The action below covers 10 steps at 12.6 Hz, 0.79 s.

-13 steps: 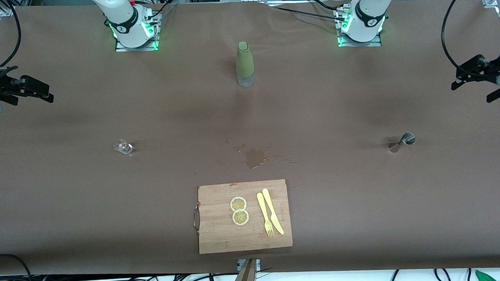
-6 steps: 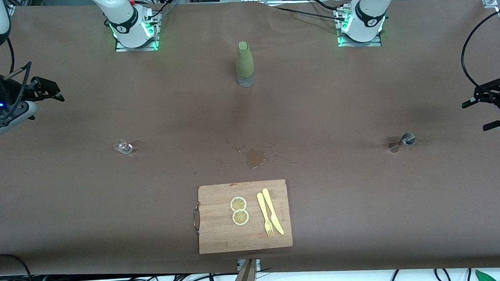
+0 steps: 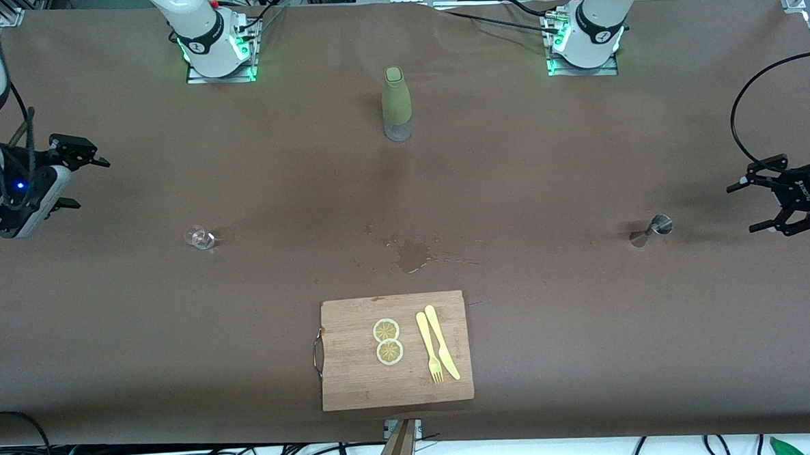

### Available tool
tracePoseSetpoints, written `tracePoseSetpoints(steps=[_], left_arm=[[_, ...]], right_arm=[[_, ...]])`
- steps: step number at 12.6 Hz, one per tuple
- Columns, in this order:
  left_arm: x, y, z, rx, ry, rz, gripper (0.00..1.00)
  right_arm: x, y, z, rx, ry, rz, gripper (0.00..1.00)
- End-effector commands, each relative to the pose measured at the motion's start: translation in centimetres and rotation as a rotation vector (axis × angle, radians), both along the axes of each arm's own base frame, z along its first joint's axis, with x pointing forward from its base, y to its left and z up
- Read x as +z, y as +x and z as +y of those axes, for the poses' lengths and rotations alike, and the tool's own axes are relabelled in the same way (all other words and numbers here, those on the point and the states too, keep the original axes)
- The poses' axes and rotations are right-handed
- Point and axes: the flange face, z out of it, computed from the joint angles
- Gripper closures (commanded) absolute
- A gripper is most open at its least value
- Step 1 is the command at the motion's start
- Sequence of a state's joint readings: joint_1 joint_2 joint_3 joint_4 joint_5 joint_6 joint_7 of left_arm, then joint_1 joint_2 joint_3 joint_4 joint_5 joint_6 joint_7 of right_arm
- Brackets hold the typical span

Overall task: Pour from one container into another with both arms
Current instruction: 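Reach the left gripper to the steel jigger while the right gripper reaches the glass, then close the left gripper on the jigger while the right gripper grasps the glass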

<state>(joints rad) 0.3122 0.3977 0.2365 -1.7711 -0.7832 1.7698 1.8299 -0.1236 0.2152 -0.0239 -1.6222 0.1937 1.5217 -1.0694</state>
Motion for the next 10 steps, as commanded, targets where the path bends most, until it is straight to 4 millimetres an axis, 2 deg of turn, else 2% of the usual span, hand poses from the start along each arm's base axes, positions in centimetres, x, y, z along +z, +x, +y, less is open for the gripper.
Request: tracePoseSetpoints(steps=[1,3,6,10], left_arm=[[-5.8,-1.1,2.2,-0.059,-0.087,-0.121,0.03],[-9.3,-1.6,1.6,-0.116,-0.155,-0.177,0.04],[-12.6,-2.2,0.9,-0.190,-0.214,-0.283,0.04],[-16.9,-2.8,-0.3,-0.245,-0.290,-0.396,0.04]], right_arm=[[-5.5,0.6,-5.2,0.087,0.251,-0.019,0.00],[-9.8,0.7,-7.7,0.140,0.376,-0.033,0.00],[-15.1,0.8,-9.5,0.187,0.550,-0.089,0.00],[-23.5,0.6,-11.5,0.193,0.741,-0.188,0.00]])
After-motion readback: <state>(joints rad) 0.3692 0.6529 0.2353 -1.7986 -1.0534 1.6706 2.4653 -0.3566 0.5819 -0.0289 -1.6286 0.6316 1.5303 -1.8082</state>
